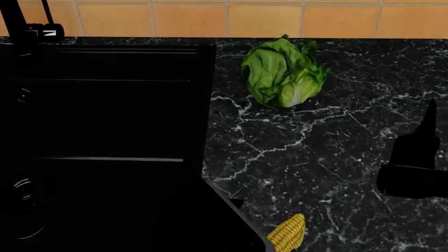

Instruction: Pick the corn from the counter and place it in the sink

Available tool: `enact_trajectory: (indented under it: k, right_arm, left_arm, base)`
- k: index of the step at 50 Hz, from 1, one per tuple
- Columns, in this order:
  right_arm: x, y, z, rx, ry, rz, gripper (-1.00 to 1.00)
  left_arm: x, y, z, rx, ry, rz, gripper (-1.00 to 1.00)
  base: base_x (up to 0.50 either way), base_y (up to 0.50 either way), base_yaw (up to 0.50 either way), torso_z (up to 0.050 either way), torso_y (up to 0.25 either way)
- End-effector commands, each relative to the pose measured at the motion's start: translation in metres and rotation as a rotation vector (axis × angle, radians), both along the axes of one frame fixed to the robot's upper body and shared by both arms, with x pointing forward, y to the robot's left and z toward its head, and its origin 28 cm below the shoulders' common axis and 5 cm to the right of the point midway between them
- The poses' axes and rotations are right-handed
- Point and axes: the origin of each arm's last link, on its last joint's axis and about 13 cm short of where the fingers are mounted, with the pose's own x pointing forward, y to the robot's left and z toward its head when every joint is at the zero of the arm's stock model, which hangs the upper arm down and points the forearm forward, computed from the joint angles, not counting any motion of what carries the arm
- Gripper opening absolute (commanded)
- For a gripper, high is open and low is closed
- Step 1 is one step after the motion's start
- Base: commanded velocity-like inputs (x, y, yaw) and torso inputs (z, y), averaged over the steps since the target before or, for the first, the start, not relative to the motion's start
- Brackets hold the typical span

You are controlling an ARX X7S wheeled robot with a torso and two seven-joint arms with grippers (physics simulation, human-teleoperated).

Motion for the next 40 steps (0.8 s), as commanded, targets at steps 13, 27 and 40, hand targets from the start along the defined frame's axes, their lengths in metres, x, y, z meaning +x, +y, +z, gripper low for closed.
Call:
enact_trajectory:
  k: [13, 27, 40]
  right_arm:
    - [-0.002, 0.000, -0.002, 0.005, 0.000, 0.002, 1.00]
    - [-0.003, 0.000, -0.001, 0.007, 0.002, 0.001, 1.00]
    - [-0.001, 0.000, -0.002, 0.009, 0.002, 0.004, 1.00]
  left_arm:
    - [0.006, -0.006, -0.024, 0.029, 0.129, -0.034, 1.00]
    - [0.007, -0.006, -0.040, 0.060, 0.194, -0.021, 1.00]
    - [0.004, -0.003, -0.034, 0.063, 0.102, 0.066, -1.00]
  base:
    - [0.00, 0.00, 0.00, 0.000, 0.000]
    - [0.00, 0.00, 0.00, 0.000, 0.000]
    - [0.00, 0.00, -0.01, -0.002, 0.000]
